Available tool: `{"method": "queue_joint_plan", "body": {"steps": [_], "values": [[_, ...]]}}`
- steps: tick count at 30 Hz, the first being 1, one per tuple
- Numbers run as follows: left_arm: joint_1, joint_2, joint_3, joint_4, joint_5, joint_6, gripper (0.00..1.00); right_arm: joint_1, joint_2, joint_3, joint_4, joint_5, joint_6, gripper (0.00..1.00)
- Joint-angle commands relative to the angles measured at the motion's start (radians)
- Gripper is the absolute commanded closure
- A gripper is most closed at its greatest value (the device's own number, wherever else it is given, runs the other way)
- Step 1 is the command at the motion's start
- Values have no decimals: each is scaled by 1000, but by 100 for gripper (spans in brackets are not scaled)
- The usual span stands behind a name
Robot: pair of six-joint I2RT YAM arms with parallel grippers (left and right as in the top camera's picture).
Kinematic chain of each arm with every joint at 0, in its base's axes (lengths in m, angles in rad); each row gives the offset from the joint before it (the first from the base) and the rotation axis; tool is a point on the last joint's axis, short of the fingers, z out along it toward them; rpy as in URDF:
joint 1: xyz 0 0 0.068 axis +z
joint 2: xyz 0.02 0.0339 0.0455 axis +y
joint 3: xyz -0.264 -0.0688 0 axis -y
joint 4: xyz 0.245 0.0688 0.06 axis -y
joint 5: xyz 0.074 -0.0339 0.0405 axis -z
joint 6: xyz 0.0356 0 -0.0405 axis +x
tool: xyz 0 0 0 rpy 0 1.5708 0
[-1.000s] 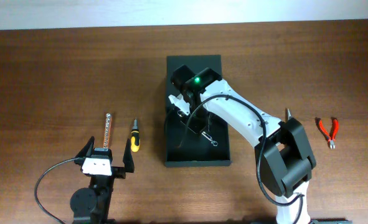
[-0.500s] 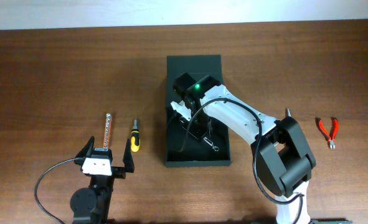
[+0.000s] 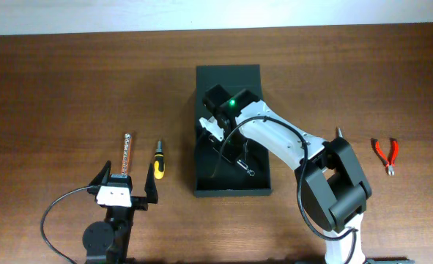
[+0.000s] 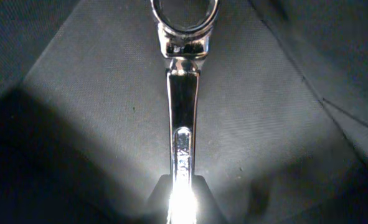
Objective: Pack container
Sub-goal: 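Lower the wrench into the box and open the right gripper, then move the right gripper over the orange-black needle-nose pliers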
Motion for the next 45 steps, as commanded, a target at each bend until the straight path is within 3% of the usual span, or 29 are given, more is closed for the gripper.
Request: {"method": "queue_joint_plan", "body": {"steps": [1,12,19,30,38,44,45], "values": [[7,-8,-6,-3,-7,15,1,2,2,-33,3,-19,-7,91],[7,-8,-6,-3,-7,15,1,2,2,-41,9,-30,0,90],[7,-8,-6,-3,-7,15,1,2,2,-41,8,-30,0,67],[7,-8,-6,-3,-7,15,1,-12,2,53,-53,-26,19,57],[7,-8,-6,-3,-7,15,1,-80,2,333,-227,-25,53,38],[7,-8,-6,-3,-7,15,1,-166,2,581,-401,90,107,1],[7,-8,-6,-3,-7,15,1,-180,2,613,-426,108,111,1]]}}
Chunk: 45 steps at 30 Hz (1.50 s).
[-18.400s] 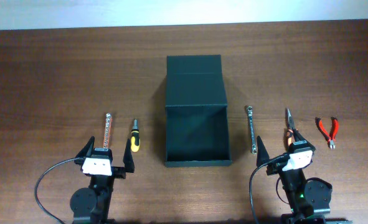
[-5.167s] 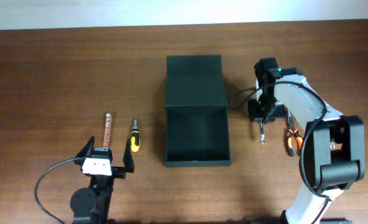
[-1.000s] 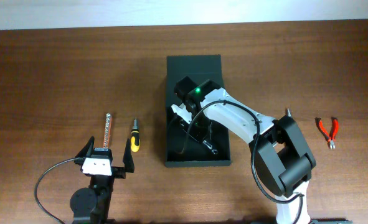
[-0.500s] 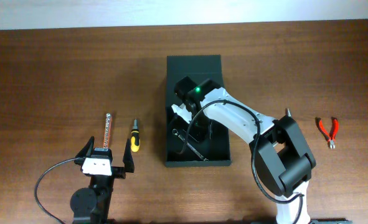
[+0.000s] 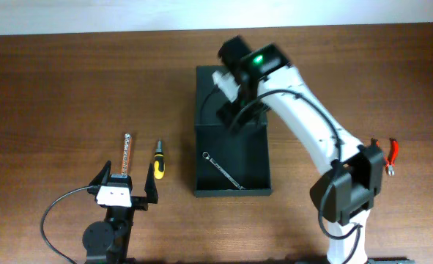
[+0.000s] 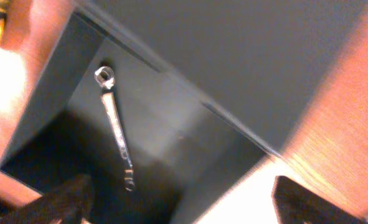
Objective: Pack container
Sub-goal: 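Move the right gripper over the orange-black needle-nose pliers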
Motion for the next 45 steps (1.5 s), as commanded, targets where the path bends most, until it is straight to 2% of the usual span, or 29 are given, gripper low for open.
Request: {"method": "queue_joint_plan", "body": {"steps": [1,6,15,21,27,35,45], "values": [[7,-8,-6,-3,-7,15,1,-59,-3,133,-68,113,48,1],[7,-8,-6,-3,-7,15,1,-157,-5,284,-217,253,126,1],[7,-8,-6,-3,-7,15,1,-352,-154,234,-216,203,175,1],[7,-8,-6,-3,-7,15,1,-453,-285,26,-216,202,174,1],[7,-8,-6,-3,-7,15,1,-537,-306,-186,-175,176,182,1],[7,-8,-6,-3,-7,15,1,-561,-299,-343,8,184,170,1],[7,-8,-6,-3,-7,15,1,-562,-299,-547,122,209,171,1]]}}
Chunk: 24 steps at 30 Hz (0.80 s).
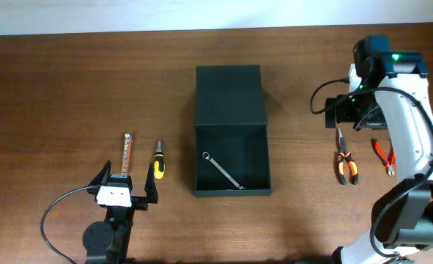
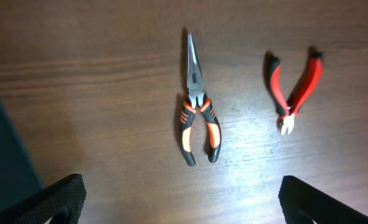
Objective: Pack container
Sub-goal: 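Move the right gripper over the orange-black needle-nose pliers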
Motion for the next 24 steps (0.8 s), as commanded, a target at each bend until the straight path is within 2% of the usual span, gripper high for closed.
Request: {"method": "queue_joint_plan", "body": {"steps": [1,8,13,19,24], "values": [[7,-8,-6,-3,-7,15,1,-8,-2,-95,43,21,4,1],[7,-8,-6,-3,-7,15,1,-7,-2,-231,109,-23,-122,1],[7,-8,-6,-3,-7,15,1,-7,-2,-235,116,-35,-122,1],[7,-8,-6,-3,-7,15,1,-5,-2,-235,103,-201,89,1],[7,-8,-6,-3,-7,15,1,-5,-2,-235,66,-202,211,1]]}}
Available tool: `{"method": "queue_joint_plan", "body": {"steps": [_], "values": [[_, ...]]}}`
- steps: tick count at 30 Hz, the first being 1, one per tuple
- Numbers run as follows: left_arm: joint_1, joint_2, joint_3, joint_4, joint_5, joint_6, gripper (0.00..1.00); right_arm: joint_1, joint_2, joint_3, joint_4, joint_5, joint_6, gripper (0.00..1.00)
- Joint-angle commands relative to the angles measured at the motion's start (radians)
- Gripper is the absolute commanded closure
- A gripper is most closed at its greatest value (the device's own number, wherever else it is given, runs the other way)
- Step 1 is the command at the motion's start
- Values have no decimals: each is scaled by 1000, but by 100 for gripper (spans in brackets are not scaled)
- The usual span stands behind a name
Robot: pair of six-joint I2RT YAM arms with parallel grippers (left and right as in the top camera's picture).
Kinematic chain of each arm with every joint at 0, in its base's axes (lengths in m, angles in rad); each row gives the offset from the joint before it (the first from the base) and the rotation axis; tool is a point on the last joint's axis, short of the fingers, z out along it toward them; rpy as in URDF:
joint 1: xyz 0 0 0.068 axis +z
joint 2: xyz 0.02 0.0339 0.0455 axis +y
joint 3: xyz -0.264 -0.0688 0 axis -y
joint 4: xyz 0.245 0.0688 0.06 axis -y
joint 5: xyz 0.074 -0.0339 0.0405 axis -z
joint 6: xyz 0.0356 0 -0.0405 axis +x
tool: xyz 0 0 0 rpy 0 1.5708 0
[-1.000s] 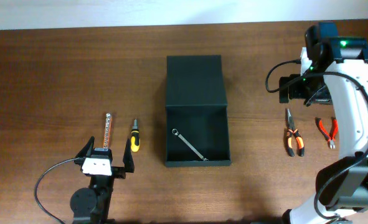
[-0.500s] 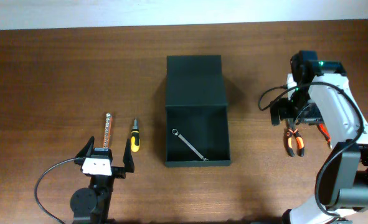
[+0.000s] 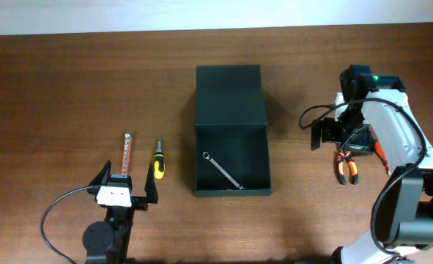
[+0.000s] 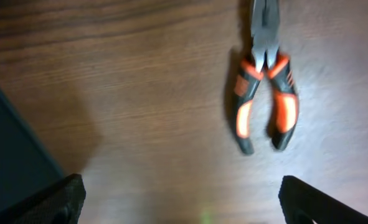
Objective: Pack container
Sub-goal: 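Move the right gripper over the orange-black needle-nose pliers, then lower the right gripper and close it on the pliers' jaws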
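The black container [image 3: 231, 158] lies open mid-table with a silver wrench [image 3: 223, 170] on its floor. My right gripper [image 3: 338, 136] hangs open over the table to the right of it. In the right wrist view its fingertips [image 4: 62, 200] stand wide apart around bare wood, and the gripper [image 4: 182, 208] has nothing in it. The orange-handled pliers [image 4: 263, 99] lie just ahead of it, also seen from overhead [image 3: 346, 167]. Red pliers [image 3: 381, 152] peek out from under the arm. My left gripper [image 3: 127, 185] rests open at the front left.
A yellow-handled screwdriver [image 3: 158, 161] and a thin metal rod [image 3: 126, 152] lie on the wood just ahead of the left gripper. The container's flat lid half [image 3: 229, 95] extends toward the far side. A dark container edge [image 4: 9, 155] shows at the left of the wrist view.
My right gripper has shifted toward the near side and closer to the container, still open. The orange pliers now sit up and to the right in its view, and the red pliers have left that view.
My right gripper was first down inside the container, right over the wrench. Then it was up above the lid with the wrench lying loose in the box. Later it hung open over both pliers at the right, and now it sits beside the orange pair. The left arm has stayed still.
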Motion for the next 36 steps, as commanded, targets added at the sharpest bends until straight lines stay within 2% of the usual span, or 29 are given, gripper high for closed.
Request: {"method": "queue_joint_plan", "body": {"steps": [1,12,22,29,36], "values": [[7,-8,-6,-3,-7,15,1,-5,-3,-5,-22,-31,107,1],[7,-8,-6,-3,-7,15,1,-5,-3,-64,32,15,-70,1],[7,-8,-6,-3,-7,15,1,-7,-3,-158,166,16,-206,1],[7,-8,-6,-3,-7,15,1,-24,-2,-158,192,22,-200,1],[7,-8,-6,-3,-7,15,1,-111,-2,-159,179,23,-137,1]]}}
